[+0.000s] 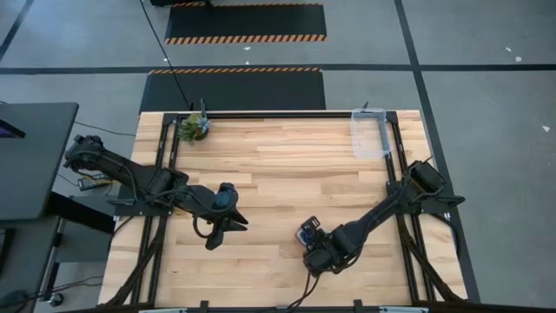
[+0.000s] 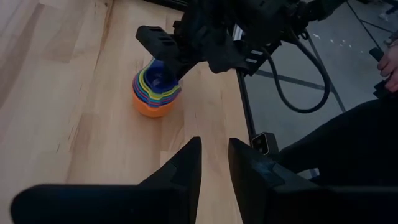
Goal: Nest measuring cups in basket
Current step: Put the stacked measuring cups into the bin
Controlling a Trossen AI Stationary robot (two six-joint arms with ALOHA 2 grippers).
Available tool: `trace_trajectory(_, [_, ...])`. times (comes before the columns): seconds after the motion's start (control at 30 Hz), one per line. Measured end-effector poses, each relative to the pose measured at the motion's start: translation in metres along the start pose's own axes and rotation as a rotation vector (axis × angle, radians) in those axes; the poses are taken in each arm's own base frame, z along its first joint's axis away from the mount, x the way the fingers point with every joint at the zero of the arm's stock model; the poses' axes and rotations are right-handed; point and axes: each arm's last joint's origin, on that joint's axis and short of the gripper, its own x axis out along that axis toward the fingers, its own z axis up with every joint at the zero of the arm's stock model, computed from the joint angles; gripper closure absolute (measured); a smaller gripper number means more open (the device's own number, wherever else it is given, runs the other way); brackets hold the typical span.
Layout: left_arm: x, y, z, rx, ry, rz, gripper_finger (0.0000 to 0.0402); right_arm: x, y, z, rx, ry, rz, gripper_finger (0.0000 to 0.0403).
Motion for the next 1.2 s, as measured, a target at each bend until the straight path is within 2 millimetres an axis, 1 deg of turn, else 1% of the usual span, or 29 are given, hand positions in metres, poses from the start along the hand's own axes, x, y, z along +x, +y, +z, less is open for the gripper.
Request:
trace_trajectory(0.27, [0.000, 0.000, 0.000, 0.000, 0.000, 0.000, 0.0315, 0.000, -0.008, -0.001, 0.025, 0.004, 0.005, 0.0347])
trace_trajectory(0.4, [0.000, 0.000, 0.000, 0.000, 0.000, 0.000, 0.0315, 0.000, -0.009, -0.001, 0.030, 0.003, 0.021, 0.0350])
trace_trajectory(0.7, [0.000, 0.000, 0.000, -0.003, 0.000, 0.000, 0.0315, 0.001, -0.013, -0.002, 0.033, 0.011, 0.035, 0.0318])
trace_trajectory(1.03, [0.000, 0.000, 0.000, -0.011, 0.000, 0.000, 0.0315, 0.002, -0.016, -0.003, -0.042, 0.022, 0.025, 0.0265])
trace_trajectory(1.2, [0.000, 0.000, 0.000, -0.011, 0.000, 0.000, 0.0315, 0.002, -0.017, -0.003, -0.092, 0.029, -0.022, 0.0251])
